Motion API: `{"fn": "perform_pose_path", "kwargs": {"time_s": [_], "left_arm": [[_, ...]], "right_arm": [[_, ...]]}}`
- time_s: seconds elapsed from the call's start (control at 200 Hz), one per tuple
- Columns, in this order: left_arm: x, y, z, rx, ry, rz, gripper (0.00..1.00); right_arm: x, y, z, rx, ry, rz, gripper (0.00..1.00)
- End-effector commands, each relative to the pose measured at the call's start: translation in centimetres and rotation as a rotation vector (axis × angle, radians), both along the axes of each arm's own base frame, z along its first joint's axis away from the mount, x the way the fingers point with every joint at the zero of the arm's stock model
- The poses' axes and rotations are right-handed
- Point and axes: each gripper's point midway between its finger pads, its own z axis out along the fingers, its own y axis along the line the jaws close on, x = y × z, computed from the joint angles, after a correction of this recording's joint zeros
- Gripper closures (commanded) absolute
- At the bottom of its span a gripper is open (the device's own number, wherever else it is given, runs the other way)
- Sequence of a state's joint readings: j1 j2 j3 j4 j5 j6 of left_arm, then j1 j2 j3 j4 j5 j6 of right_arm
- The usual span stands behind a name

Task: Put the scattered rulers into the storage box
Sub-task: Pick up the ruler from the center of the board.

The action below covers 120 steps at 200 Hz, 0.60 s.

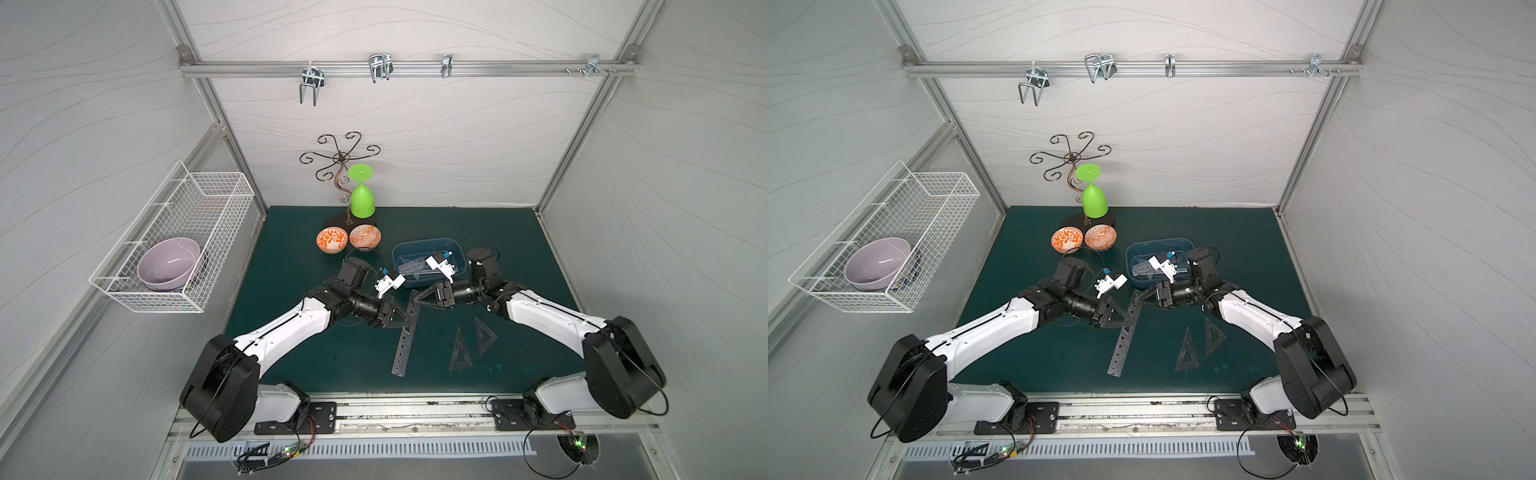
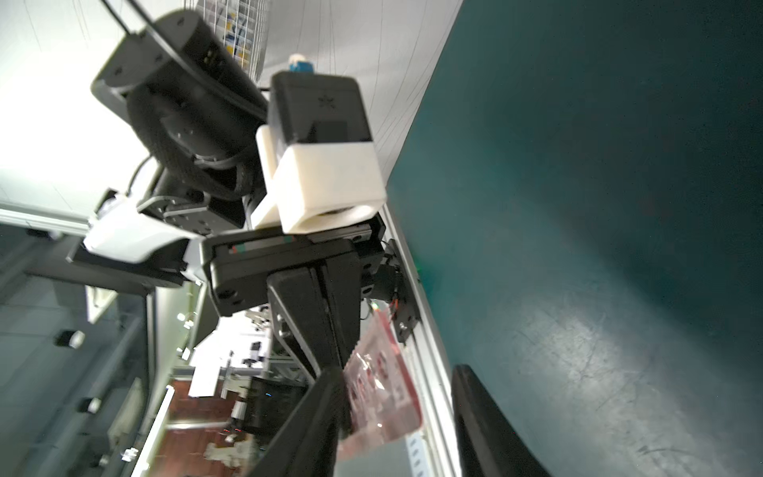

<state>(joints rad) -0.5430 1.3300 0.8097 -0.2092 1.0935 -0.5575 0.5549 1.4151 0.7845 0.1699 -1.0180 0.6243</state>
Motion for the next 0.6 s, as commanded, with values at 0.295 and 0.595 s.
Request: {"fn": "perform_pose_path", "kwargs": {"time_s": [0.295,0.595], "left_arm": [[0.8,0.4,1.2,0.015,-0.101,0.005,0.91],[8.8,7.6,-0.1,0.419,-0.270,0.419,0.31]], "right_arm": [[2.7,0.3,1.5,0.026,0.006,-0.056,1.00],[15.6,-7.9,1.4,-0.145,-0.066,-0.640,1.00]]}}
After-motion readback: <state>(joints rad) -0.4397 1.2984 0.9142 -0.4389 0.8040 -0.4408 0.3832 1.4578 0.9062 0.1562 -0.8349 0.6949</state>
